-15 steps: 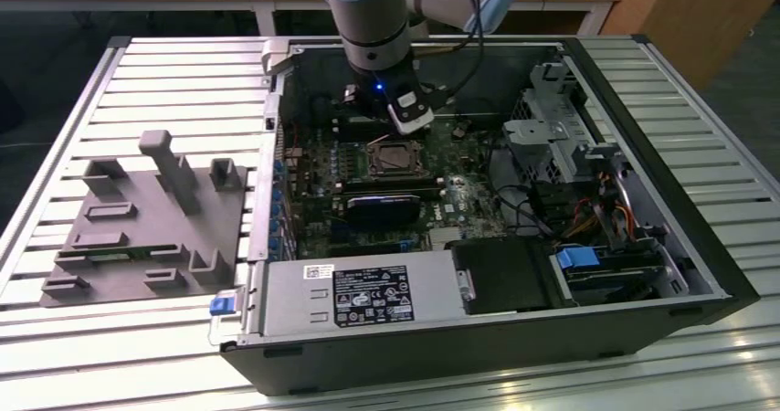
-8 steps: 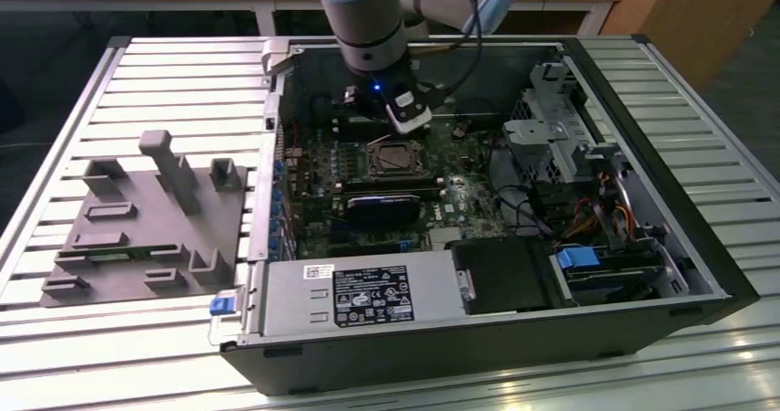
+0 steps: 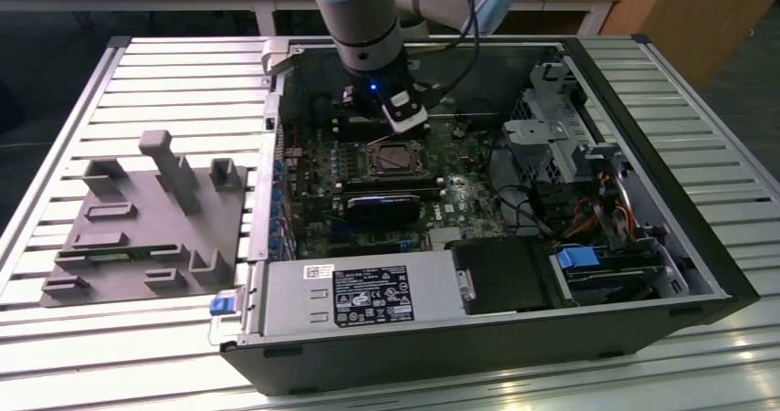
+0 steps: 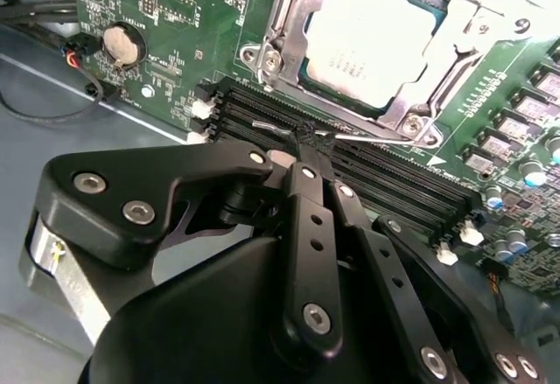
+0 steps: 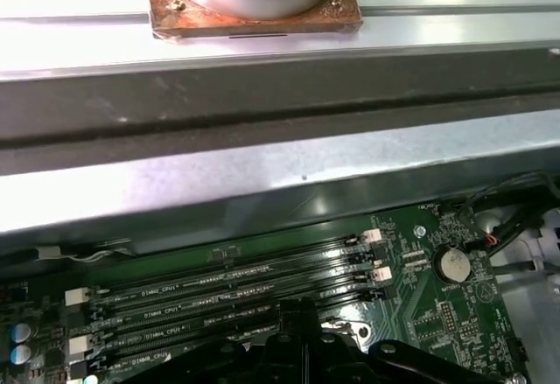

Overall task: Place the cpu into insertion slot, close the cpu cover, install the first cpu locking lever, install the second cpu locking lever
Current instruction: 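Install the first cpu locking lever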

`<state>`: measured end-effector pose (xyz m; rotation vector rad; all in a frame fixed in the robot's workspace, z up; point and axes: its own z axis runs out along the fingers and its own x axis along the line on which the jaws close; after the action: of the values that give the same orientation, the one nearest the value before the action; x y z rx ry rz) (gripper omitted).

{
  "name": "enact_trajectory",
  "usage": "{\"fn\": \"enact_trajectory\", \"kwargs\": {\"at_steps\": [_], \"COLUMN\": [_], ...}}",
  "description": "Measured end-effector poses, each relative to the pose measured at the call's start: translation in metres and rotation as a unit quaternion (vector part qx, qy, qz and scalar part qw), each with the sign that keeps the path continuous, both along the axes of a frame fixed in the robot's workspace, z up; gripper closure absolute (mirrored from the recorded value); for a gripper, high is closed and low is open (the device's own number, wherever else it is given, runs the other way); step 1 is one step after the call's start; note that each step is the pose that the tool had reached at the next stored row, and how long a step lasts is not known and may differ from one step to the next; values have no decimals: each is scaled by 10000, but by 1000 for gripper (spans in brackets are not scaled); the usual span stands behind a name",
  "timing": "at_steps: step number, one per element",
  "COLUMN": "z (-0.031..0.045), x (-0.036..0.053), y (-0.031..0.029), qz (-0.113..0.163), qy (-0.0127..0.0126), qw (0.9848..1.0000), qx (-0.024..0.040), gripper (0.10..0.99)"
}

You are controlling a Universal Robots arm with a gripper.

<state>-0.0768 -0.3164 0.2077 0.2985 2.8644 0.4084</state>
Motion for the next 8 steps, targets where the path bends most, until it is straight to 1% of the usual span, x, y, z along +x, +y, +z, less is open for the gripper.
{"fn": "enact_trajectory", "kwargs": {"at_steps": [8], "z": [-53], "x": [-1], "y": [27], "qz": [-156], "qy": [-26], "qw": [9999], "qx": [-36], "gripper": [984]}}
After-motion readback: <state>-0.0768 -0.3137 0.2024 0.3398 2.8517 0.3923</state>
